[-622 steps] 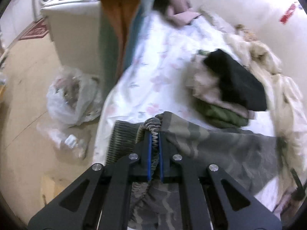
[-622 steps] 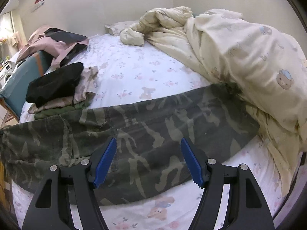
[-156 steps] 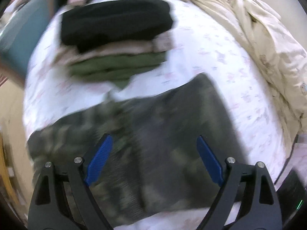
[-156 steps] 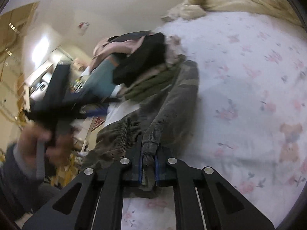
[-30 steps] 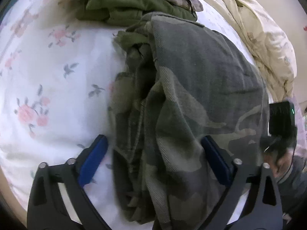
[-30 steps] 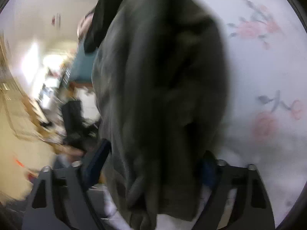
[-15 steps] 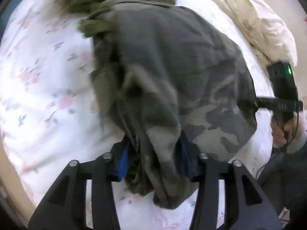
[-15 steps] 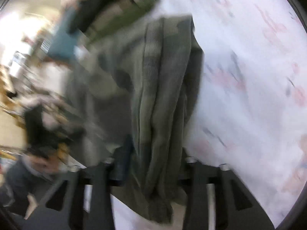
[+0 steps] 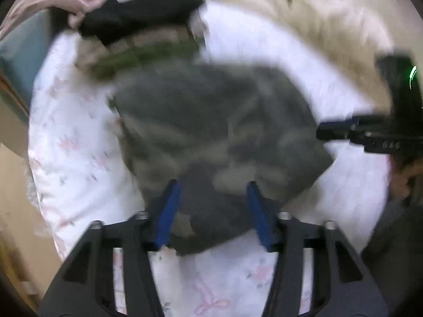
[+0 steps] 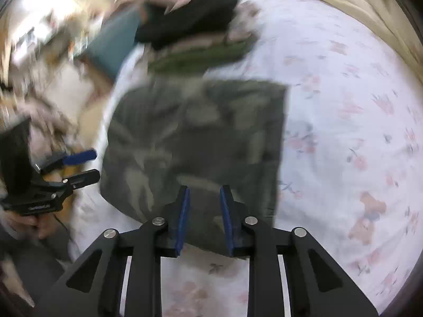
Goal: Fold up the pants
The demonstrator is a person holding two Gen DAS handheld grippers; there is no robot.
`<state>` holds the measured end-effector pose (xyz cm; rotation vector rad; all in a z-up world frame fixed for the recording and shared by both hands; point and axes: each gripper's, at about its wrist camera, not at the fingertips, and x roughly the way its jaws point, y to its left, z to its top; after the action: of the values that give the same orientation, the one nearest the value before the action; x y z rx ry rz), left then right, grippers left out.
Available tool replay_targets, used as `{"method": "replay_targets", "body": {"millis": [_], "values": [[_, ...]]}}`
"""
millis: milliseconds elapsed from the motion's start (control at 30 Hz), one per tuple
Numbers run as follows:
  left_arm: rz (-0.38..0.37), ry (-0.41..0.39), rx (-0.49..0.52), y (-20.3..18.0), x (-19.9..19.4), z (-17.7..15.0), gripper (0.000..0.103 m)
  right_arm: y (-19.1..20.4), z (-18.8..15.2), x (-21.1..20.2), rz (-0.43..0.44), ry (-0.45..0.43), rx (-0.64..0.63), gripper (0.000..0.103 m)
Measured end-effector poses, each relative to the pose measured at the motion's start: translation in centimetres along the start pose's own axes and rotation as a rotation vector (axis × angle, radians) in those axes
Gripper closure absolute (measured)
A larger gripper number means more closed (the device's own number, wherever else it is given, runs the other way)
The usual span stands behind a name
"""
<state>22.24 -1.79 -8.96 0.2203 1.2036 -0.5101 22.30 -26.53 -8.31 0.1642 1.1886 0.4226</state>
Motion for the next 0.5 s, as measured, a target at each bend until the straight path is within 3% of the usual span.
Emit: {"method": "replay_targets", "body": {"millis": [33, 100, 167, 300, 367, 500], "values": [[0.031, 0.056, 0.001, 0.2, 1.5, -0.4, 0.074, 0.6, -0.3, 1.8, -0.052, 0.057, -0.037, 0.079], [0.05, 0.138, 0.042, 0.5, 3.3, -1.2, 0.077, 0.0, -1.4, 4.5, -0.072, 0.18, -0.031, 0.082], [0.086, 0.147, 0.103, 0.6, 3.3, -1.6, 0.079, -0.7, -3.0, 5.3, -0.067, 0.278, -0.017, 0.082], [0.116, 0.174, 0.031, 2.6, 2.4, -1.2, 0.079, -2.4, -4.6, 4.3, -0.117, 0.349, 0.0, 0.079], [0.063, 0.129, -0.024, 3.8, 0.4, -0.5, 0.079, -3.4, -3.7, 1.9, -0.073, 0.277, 0.036, 0.079], [0.015, -0.113, -0.13, 6.3, -3.9, 2.8, 0.079, -4.5, 0.0, -2.9, -0.021, 0.039, 0.07, 0.075]]}}
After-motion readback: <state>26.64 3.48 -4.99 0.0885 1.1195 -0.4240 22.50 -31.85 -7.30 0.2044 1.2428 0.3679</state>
